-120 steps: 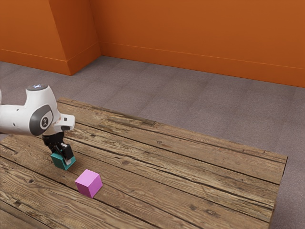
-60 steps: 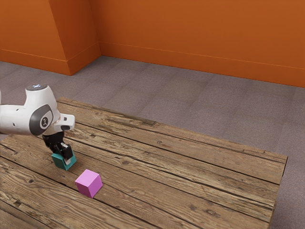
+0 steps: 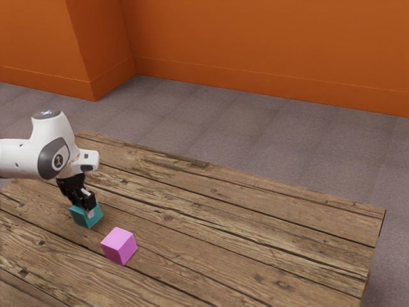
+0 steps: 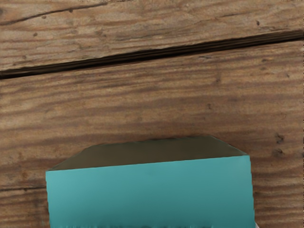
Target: Pick up the blue block with one arm, and put the blue block on the pink block with one arm
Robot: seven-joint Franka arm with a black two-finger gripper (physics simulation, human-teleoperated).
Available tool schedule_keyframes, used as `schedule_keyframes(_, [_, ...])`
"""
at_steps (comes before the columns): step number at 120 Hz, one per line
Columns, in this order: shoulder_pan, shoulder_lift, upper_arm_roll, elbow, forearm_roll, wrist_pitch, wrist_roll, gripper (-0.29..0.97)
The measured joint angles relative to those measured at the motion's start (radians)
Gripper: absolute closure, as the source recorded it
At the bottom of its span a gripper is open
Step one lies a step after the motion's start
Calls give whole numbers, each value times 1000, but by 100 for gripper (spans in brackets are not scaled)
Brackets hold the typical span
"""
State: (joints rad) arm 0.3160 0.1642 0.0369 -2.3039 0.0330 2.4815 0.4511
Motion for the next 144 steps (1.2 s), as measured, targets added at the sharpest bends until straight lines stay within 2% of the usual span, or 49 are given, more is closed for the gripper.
schedule_keyframes(33, [2,-75,-15,-6,4,-12,-19,38])
schedule_keyframes(48, [4,-181,-52,-15,-27,-68,-27,38])
schedule_keyframes(93, [30,-379,-201,-164,-121,-176,-41,38])
schedule_keyframes(112, [35,-415,-250,-198,-144,-201,-62,38])
schedule_keyframes(144, [37,-431,-260,-220,-154,-219,-102,39])
